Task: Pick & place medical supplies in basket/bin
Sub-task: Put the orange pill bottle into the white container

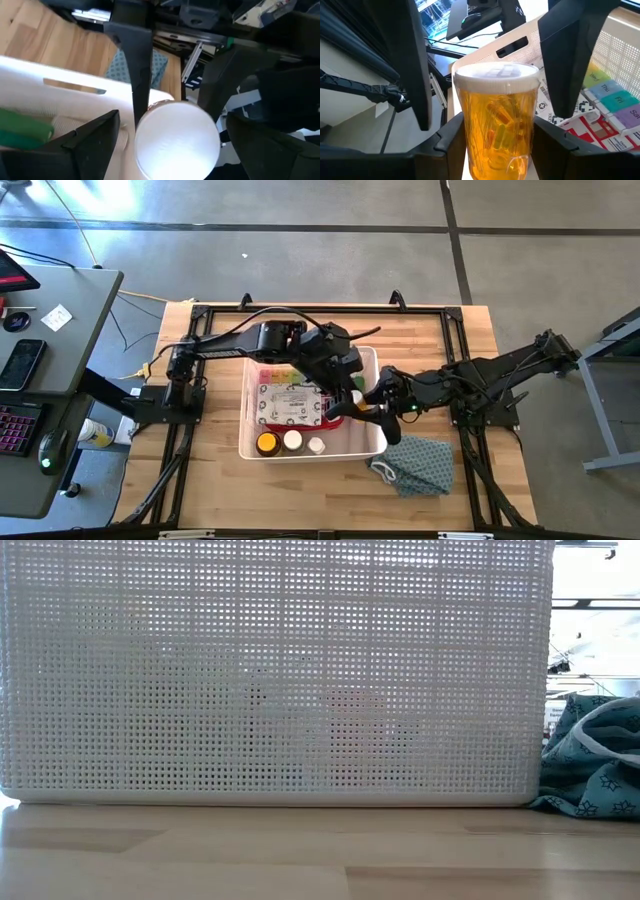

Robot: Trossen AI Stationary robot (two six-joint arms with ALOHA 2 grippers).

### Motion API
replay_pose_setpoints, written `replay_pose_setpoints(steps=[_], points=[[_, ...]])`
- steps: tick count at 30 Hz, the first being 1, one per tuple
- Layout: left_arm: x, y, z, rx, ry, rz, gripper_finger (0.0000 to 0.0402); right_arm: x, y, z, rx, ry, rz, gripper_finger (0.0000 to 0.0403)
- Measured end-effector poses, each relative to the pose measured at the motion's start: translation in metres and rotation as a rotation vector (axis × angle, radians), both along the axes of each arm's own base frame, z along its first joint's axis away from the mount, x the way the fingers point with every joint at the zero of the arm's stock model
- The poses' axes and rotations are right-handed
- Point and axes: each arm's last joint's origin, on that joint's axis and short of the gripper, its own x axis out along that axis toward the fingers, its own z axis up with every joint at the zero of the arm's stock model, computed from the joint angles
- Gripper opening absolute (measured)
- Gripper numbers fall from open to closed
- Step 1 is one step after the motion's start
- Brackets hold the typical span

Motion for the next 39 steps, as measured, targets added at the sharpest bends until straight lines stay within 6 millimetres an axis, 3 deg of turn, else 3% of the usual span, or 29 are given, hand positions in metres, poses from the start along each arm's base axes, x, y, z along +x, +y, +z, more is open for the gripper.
replay_pose_setpoints(steps=[4, 14, 18, 30, 39], points=[[-0.0012, -0.0002, -0.0014, 0.006, 0.014, -0.018, 0.0374, 0.0, 0.0, 0.0, 0.0, 0.0, 0.0, 0.017], [-0.0051, -0.0013, -0.005, 0.004, 0.057, -0.075, 0.024, -0.0001, 0.0004, 0.0, 0.008, 0.001, 0.008, 0.017], [-0.0046, -0.0017, -0.0039, -0.004, 0.044, -0.087, 0.0208, -0.0003, 0.0005, 0.0004, 0.015, 0.0, 0.011, 0.0169], [-0.0044, -0.0025, -0.0031, -0.026, 0.039, -0.104, 0.0258, -0.0003, 0.0007, 0.0002, 0.022, 0.003, 0.017, 0.0169], [-0.0057, -0.0035, -0.0016, -0.1, 0.05, -0.146, 0.0256, -0.0011, 0.0002, -0.0019, 0.009, 0.023, 0.001, 0.0168]])
